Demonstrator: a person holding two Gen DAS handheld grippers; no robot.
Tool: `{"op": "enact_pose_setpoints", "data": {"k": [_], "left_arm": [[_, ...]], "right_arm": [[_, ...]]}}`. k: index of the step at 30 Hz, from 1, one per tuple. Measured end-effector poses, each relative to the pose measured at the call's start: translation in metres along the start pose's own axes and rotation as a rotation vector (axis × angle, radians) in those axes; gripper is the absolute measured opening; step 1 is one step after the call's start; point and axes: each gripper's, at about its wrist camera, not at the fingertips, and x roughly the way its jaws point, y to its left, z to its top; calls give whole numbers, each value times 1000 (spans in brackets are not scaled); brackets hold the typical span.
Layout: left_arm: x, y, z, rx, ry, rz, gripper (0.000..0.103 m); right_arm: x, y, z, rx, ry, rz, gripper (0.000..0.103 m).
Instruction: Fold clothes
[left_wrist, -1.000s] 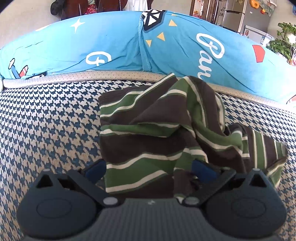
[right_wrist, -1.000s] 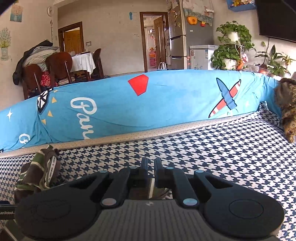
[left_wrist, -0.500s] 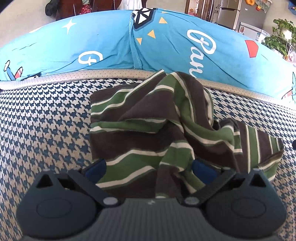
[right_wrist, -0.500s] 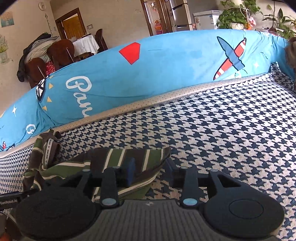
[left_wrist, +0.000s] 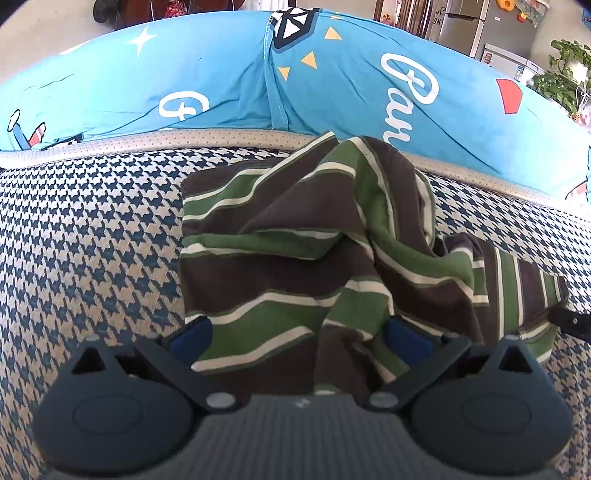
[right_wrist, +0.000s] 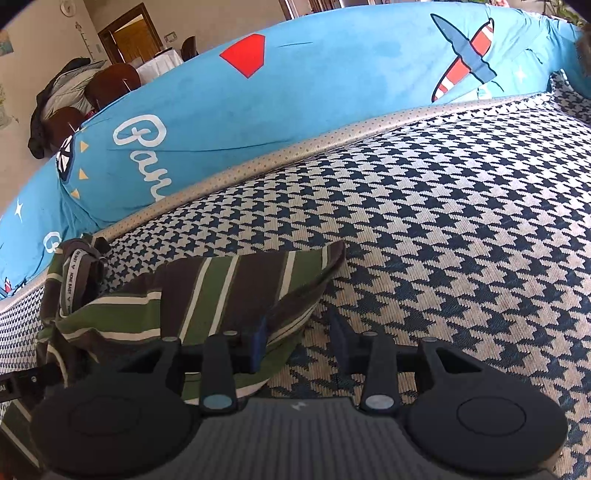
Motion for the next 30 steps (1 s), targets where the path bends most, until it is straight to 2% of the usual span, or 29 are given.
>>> {"op": "enact_pose_setpoints", "data": {"k": [6,12,13,15,18,22,30], "left_arm": [[2,0,0,-5,8,-3,103],[2,0,-2,-4,11,0,103],[2,1,-2,-4,11,0,103],[2,0,-2,-7,11,1,103],[2,0,-3,-10,12,0,103],[2,1,-3,-11,12,1,103],[-2,-7,-2,-2,2,-1,103]], "right_arm": [[2,1,1,18,-19,14,38],[6,14,-2,-40,-49,16,36],[6,16,-2,-50,-54,12,35],[6,18,-1,-65,-65,2,20],[7,20,1,-63,-65,-19,14],[6,22,3,-58,-70,-30,10],[-17,22,17,-36,-192,-106,8]]}}
